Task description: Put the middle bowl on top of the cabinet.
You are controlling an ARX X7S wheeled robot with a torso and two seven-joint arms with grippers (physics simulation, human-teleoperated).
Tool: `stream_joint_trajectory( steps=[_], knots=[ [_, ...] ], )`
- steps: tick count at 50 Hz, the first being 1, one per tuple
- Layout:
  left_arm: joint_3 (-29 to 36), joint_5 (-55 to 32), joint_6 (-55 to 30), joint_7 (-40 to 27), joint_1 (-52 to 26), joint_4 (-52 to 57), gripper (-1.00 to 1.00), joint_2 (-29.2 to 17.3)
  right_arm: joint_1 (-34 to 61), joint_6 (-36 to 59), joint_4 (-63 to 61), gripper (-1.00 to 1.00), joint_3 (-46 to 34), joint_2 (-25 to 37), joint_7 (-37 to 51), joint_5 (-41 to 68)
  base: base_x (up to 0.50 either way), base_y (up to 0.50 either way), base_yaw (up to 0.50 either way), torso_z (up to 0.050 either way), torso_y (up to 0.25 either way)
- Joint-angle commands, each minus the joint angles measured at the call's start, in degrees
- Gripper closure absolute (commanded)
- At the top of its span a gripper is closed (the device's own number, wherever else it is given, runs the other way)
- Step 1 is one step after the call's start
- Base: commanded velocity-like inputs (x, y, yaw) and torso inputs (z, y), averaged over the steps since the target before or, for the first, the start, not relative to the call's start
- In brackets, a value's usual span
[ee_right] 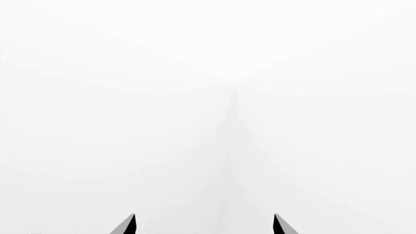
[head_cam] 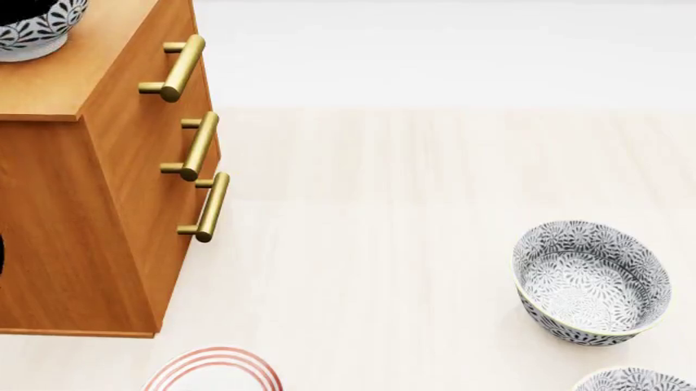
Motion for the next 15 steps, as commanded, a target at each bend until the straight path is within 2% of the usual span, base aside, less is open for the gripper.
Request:
stream_joint_trajectory(
  steps=[1,5,10,15],
  knots=[
    [4.1,8.2,5.9,0.9,7.6,6.7,-1.0,-2.6,2.3,0.2,0.0,-1.0,-2.6,0.6,0.0,0.1,0.0,0.0,0.0,0.0,0.0],
    [4.9,11.1,7.1,-0.8,10.8,8.7,-1.0,-4.2,0.1,-0.3,0.0,-1.0,-1.4,0.2,0.0,-0.8,0.0,0.0,0.0,0.0,0.0],
    [6.4,15.1,10.1,-2.5,16.5,10.3,-1.0,-6.2,3.7,0.7,0.0,-1.0,-5.8,-0.3,0.0,-1.4,0.0,0.0,0.0,0.0,0.0],
    [8.4,21.3,8.9,-5.4,19.5,15.7,-1.0,-8.4,5.4,1.1,0.0,-1.0,-7.8,-0.6,0.0,-1.6,0.0,0.0,0.0,0.0,0.0]
  ],
)
